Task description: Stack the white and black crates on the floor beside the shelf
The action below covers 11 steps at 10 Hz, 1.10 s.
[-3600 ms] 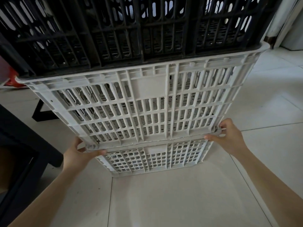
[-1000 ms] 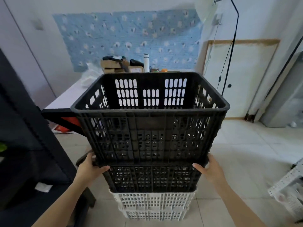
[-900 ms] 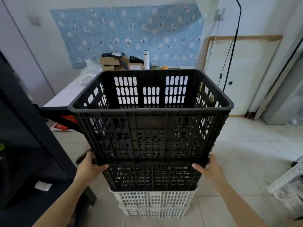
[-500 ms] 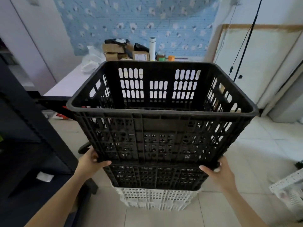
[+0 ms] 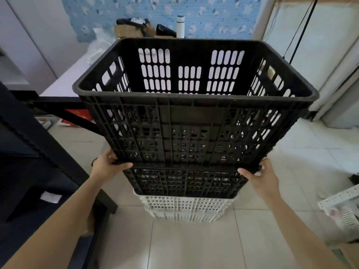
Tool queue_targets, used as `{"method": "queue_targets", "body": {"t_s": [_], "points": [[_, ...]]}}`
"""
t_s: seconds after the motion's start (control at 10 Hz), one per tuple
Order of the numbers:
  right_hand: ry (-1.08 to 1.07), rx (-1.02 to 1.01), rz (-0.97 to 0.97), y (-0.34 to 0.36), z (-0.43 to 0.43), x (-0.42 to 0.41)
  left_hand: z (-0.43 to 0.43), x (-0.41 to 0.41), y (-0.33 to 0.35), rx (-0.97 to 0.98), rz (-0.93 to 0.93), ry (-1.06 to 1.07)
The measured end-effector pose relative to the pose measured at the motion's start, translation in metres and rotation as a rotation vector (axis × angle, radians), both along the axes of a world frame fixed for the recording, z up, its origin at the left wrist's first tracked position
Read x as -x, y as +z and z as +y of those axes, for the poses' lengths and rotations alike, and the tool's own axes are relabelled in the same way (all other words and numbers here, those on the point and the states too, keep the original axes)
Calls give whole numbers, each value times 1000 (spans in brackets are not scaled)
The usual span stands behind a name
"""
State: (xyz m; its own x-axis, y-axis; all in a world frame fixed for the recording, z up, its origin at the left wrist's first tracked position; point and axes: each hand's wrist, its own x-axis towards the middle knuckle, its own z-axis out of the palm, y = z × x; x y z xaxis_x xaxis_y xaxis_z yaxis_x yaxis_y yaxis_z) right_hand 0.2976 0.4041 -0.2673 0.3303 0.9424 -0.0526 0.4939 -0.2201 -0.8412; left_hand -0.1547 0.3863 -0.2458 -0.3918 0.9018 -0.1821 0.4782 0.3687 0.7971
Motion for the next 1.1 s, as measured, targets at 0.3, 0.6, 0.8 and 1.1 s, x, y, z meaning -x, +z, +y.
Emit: {"method": "queue_targets", "body": {"t_s": [0.3, 0.6, 0.8, 1.1], "points": [[0, 10, -34, -4, 52, 11, 48, 6, -8, -22, -31, 53], [-26, 42, 2, -10, 77, 5, 63, 5, -7, -87, -36, 0], [-18, 29, -46, -5, 72, 9, 57, 2, -12, -111, -81, 41], [216, 449, -346, 48, 42, -3, 27, -11, 9, 69, 16, -31]]}}
